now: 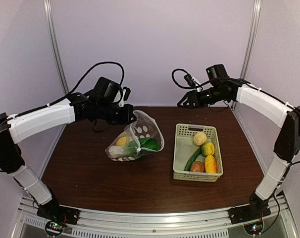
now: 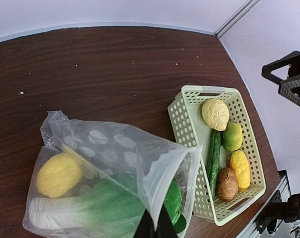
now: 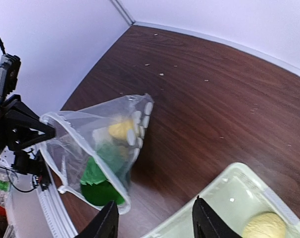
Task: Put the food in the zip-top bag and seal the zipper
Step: Adjust the zipper food storage bag at the center of the board, then pick up the fake fruit from the bin.
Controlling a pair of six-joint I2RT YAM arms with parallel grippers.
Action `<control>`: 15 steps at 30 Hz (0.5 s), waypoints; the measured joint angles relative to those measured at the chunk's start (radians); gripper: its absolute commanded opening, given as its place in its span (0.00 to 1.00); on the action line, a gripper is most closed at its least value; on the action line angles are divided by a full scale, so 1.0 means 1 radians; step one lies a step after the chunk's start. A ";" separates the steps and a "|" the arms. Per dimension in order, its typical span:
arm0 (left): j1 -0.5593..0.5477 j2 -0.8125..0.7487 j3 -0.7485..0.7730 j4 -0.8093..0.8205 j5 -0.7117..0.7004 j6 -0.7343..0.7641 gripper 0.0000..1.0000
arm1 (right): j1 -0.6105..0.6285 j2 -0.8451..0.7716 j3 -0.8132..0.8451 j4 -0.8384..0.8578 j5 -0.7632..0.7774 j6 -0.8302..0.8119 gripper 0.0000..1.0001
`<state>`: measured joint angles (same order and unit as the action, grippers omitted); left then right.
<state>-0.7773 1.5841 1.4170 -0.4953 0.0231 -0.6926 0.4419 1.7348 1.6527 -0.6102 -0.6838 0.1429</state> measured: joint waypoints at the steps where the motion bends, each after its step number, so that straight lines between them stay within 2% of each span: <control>1: 0.000 0.002 -0.005 -0.001 0.003 0.003 0.00 | -0.035 -0.028 -0.034 -0.004 0.010 -0.032 0.55; 6: 0.000 0.006 -0.008 -0.002 0.033 0.026 0.00 | -0.147 -0.137 -0.172 -0.040 0.104 -0.206 0.61; 11: 0.001 0.037 -0.008 -0.004 0.080 0.051 0.00 | -0.154 -0.194 -0.311 -0.077 0.233 -0.362 0.68; 15: 0.001 0.037 -0.008 -0.011 0.116 0.065 0.00 | -0.154 -0.198 -0.377 -0.100 0.320 -0.441 0.69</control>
<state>-0.7761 1.6207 1.4094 -0.5068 0.1387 -0.6277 0.2882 1.5368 1.2758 -0.7105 -0.3641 -0.2985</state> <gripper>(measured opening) 0.005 0.687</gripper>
